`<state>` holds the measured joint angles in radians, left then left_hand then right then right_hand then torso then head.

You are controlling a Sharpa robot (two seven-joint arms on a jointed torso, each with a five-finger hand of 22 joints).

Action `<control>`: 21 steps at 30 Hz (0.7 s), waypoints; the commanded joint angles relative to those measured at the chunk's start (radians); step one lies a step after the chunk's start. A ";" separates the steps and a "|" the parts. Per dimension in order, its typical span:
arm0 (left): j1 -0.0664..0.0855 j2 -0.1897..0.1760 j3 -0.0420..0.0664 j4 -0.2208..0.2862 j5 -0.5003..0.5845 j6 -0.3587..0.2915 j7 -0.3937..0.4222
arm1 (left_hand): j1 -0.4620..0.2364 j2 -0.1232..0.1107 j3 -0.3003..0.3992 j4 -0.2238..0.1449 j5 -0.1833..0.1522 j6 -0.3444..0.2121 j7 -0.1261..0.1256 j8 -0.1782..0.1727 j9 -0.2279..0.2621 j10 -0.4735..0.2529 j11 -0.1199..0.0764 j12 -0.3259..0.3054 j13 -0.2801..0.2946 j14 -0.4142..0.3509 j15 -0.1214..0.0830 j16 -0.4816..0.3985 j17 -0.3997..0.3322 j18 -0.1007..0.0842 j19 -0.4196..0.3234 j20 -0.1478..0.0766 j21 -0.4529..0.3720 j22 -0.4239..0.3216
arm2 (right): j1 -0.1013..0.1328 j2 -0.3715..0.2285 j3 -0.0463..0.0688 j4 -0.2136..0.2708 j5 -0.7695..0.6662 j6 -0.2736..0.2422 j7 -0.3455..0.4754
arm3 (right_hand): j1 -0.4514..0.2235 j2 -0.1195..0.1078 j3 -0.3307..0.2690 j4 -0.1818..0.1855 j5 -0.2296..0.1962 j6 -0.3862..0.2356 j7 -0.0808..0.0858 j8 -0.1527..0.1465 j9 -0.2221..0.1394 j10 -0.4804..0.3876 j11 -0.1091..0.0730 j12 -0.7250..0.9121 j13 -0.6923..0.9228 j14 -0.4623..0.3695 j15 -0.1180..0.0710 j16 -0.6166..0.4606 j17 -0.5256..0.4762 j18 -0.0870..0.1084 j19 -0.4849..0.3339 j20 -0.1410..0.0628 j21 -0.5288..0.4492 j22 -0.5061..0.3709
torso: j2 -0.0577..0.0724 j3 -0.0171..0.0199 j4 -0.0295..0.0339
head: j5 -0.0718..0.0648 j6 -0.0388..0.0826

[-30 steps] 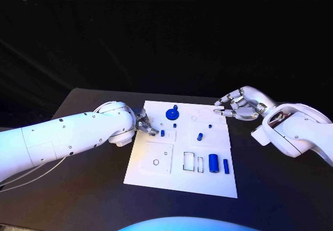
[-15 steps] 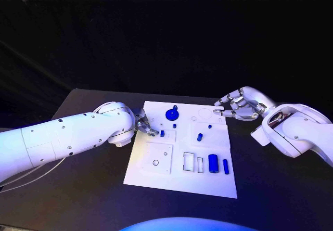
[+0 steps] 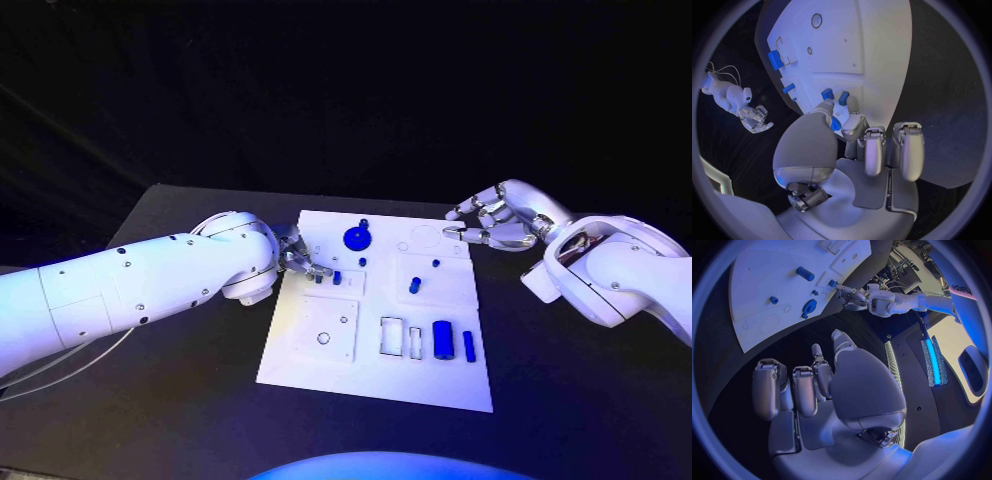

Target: Assemble the parts on the task board

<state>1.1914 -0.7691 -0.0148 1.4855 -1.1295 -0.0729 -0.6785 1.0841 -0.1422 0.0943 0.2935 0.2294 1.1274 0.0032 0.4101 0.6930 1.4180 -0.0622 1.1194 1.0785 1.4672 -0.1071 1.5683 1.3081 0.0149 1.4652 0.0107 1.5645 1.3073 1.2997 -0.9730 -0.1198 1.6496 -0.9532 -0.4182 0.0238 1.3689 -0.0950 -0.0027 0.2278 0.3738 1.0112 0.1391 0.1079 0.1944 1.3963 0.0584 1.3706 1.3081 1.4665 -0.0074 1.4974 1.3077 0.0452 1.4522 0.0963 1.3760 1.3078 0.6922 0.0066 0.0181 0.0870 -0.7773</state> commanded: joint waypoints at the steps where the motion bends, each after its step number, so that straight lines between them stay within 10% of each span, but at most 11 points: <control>1: 0.000 -0.003 0.004 0.006 0.039 -0.041 0.020 | -0.010 0.009 -0.024 0.000 -0.001 -0.002 0.004 -0.006 -0.001 -0.005 0.003 -0.005 -0.003 0.104 -0.001 0.002 0.263 -0.015 0.106 -0.005 0.006 0.263 | -0.001 0.000 0.000 0.000 -0.008 0.005 0.005 | -0.011 0.003 -0.007 0.000 0.004 -0.002 -0.001 0.005 0.001 0.000 -0.003 -0.003 0.047 0.070 -0.008 -0.005 0.131 0.006 -0.006 -0.003 -0.006 0.136 | 0.000 0.0008 0.0004 | 0.001 -0.001; 11: 0.005 -0.026 0.023 0.022 0.087 -0.090 0.050 | -0.005 0.029 -0.082 -0.001 0.001 -0.021 0.011 -0.012 -0.004 -0.031 0.010 -0.048 -0.045 0.104 0.003 0.002 0.263 -0.008 0.089 -0.004 -0.011 0.241 | -0.001 -0.001 0.000 0.000 -0.008 0.005 0.004 | -0.011 0.003 -0.007 0.000 0.004 -0.002 -0.001 0.005 0.001 0.000 -0.003 -0.003 0.047 0.070 -0.008 -0.005 0.131 0.006 -0.006 -0.003 -0.006 0.136 | 0.000 0.0009 0.0000 | -0.001 0.002; 14: 0.008 -0.030 0.025 0.028 0.111 -0.123 0.106 | 0.062 0.049 -0.074 -0.004 0.000 -0.065 0.029 -0.033 -0.014 -0.112 0.028 -0.190 -0.184 0.101 0.017 -0.002 0.256 0.007 0.051 0.002 -0.050 0.192 | -0.001 -0.001 0.000 -0.001 -0.008 0.004 0.005 | -0.011 0.003 -0.007 0.000 0.004 -0.002 -0.001 0.005 0.001 0.000 -0.003 -0.003 0.047 0.070 -0.008 -0.005 0.131 0.006 -0.006 -0.003 -0.006 0.136 | 0.000 0.0008 0.0004 | -0.003 0.005; 16: 0.010 -0.027 0.026 0.030 0.138 -0.163 0.194 | 0.169 0.057 -0.043 -0.017 0.000 -0.139 0.067 -0.070 -0.039 -0.249 0.060 -0.376 -0.353 0.043 0.046 -0.113 0.113 0.047 -0.062 0.019 -0.174 0.048 | -0.001 -0.001 0.000 -0.001 -0.008 0.002 0.005 | -0.012 0.003 -0.008 0.001 0.004 -0.003 -0.001 0.005 0.001 -0.002 -0.003 -0.005 0.045 0.070 -0.008 -0.006 0.129 0.007 -0.007 -0.003 -0.007 0.136 | 0.001 -0.0002 0.0000 | -0.007 0.007; 21: 0.011 -0.001 0.019 0.025 0.123 -0.246 0.421 | 0.366 0.040 0.045 -0.053 0.004 -0.210 0.121 -0.119 -0.104 -0.405 0.110 -0.500 -0.442 -0.238 0.095 -0.519 -0.318 0.147 -0.433 0.065 -0.602 -0.374 | -0.001 0.000 0.000 -0.002 -0.008 0.001 0.007 | -0.011 0.003 -0.008 0.001 0.004 -0.003 -0.001 0.005 0.001 -0.007 -0.003 -0.012 0.038 0.069 -0.008 -0.009 0.125 0.008 -0.011 -0.003 -0.014 0.131 | 0.001 0.0001 -0.0003 | -0.016 0.013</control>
<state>1.2014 -0.7784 0.0052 1.5090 -1.0236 -0.2254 -0.4679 1.4269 -0.0984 0.1279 0.2447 0.2294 0.9276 0.1200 0.2972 0.5980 1.0357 0.0398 0.6382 0.6503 1.2745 -0.0176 1.1134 1.0529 0.1478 1.0892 0.0693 1.0289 0.9953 1.2995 -0.9736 -0.1198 1.6474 -0.9532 -0.4191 0.0243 1.3635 -0.0896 -0.0055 0.2307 0.3738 1.0112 0.1392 0.1079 0.1941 1.3960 0.0581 1.3642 1.3080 1.4665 -0.0074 1.4934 1.3075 0.0452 1.4485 0.0926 1.3673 1.3076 0.6924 0.0070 0.0181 0.0759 -0.7678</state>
